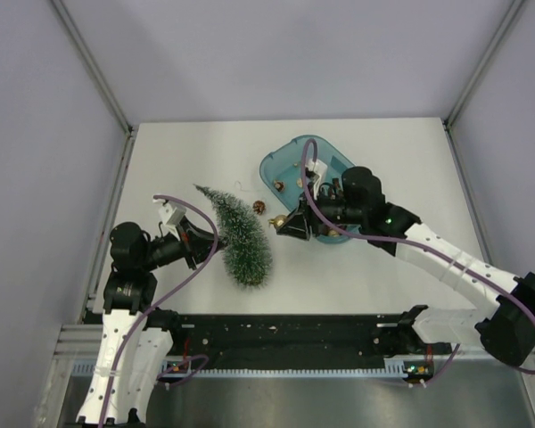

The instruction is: Decorate the small christmas tree

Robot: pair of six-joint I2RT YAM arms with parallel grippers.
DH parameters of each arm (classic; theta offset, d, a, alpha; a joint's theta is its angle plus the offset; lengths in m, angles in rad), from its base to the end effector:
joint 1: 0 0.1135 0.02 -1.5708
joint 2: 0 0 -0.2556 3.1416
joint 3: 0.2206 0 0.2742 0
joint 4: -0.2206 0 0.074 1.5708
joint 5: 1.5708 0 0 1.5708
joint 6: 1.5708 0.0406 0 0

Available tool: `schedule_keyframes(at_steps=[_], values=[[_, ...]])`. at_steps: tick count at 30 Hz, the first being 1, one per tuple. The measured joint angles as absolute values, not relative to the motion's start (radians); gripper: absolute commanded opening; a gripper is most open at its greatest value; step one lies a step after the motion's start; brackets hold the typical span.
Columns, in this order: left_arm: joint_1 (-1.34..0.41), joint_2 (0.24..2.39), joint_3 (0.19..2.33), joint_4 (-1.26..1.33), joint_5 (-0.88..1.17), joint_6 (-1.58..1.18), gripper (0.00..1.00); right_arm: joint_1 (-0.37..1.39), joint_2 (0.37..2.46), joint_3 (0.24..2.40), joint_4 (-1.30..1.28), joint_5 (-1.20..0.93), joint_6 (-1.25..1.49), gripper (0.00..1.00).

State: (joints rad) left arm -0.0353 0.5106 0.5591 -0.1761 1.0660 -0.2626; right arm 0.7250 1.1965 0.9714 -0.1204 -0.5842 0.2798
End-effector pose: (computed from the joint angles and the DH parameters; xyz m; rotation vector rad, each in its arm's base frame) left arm 0.1529 -0.0410 0.2994 0.6275 1.6414 -1.1136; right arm 0.2114 0.2172 0.3136 -0.8584 1.8675 1.2106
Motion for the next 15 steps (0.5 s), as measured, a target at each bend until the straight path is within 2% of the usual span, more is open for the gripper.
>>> schedule_keyframes(at_steps=[15], values=[[-0.035, 0.511, 0.559, -0.177, 1.066, -0.259, 0.00, 0.725, 1.228, 0.997, -0.068, -0.604, 0.289, 0.23]])
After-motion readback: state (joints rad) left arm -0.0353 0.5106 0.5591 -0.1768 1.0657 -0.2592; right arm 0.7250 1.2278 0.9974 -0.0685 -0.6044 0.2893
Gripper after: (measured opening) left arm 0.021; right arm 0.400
